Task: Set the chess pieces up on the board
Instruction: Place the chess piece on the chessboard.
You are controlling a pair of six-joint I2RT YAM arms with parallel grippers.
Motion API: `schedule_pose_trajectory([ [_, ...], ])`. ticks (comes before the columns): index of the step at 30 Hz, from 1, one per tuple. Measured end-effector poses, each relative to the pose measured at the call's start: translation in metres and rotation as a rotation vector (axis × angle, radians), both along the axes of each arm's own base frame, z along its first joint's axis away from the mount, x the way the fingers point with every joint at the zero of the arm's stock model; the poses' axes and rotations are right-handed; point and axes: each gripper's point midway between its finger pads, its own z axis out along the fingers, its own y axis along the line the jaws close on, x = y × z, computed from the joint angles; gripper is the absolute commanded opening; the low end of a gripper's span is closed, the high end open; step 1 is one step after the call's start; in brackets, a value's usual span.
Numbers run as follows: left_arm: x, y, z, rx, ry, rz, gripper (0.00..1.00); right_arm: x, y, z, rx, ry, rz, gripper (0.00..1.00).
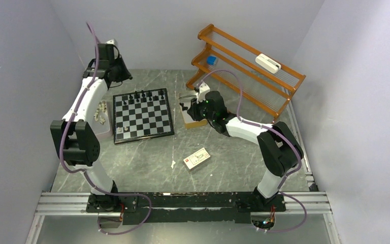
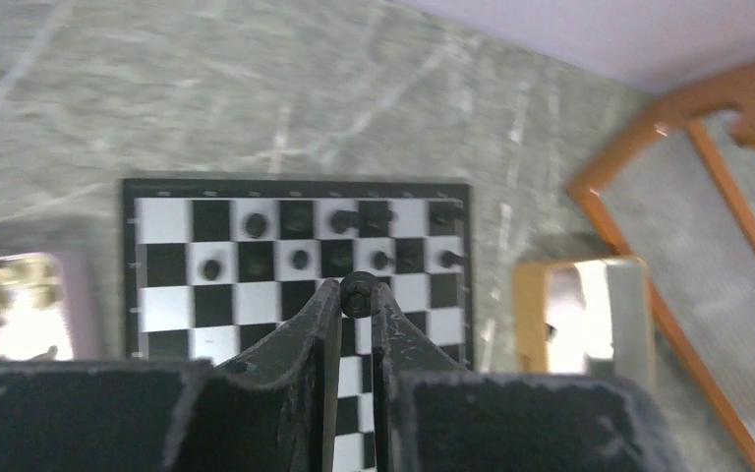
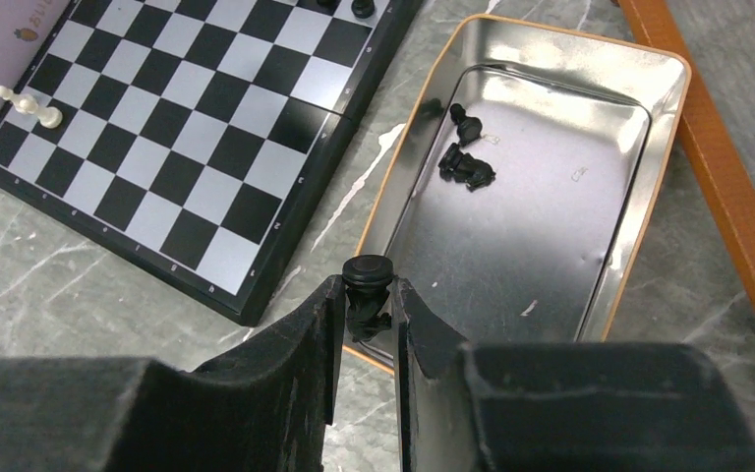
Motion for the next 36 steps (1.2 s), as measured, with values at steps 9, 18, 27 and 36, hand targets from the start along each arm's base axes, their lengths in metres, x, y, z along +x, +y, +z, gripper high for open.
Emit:
schedule_pose_trajectory([
  [9, 0.008, 0.074, -0.02, 0.129, 0.036, 0.183, 0.09, 0.003, -0.004, -0.001, 0.008, 0.015, -0.041, 0.27],
  [18, 0.011, 0.105, -0.069, 0.194, 0.127, 0.25, 0.09, 0.002, -0.005, -0.003, 0.018, 0.02, -0.043, 0.27],
  [27, 0.02, 0.11, -0.115, 0.219, 0.187, 0.256, 0.09, 0.002, -0.005, -0.002, 0.023, 0.019, -0.04, 0.27],
  [36, 0.018, 0.112, -0.144, 0.232, 0.225, 0.264, 0.09, 0.005, -0.008, -0.003, 0.021, 0.02, -0.049, 0.27],
])
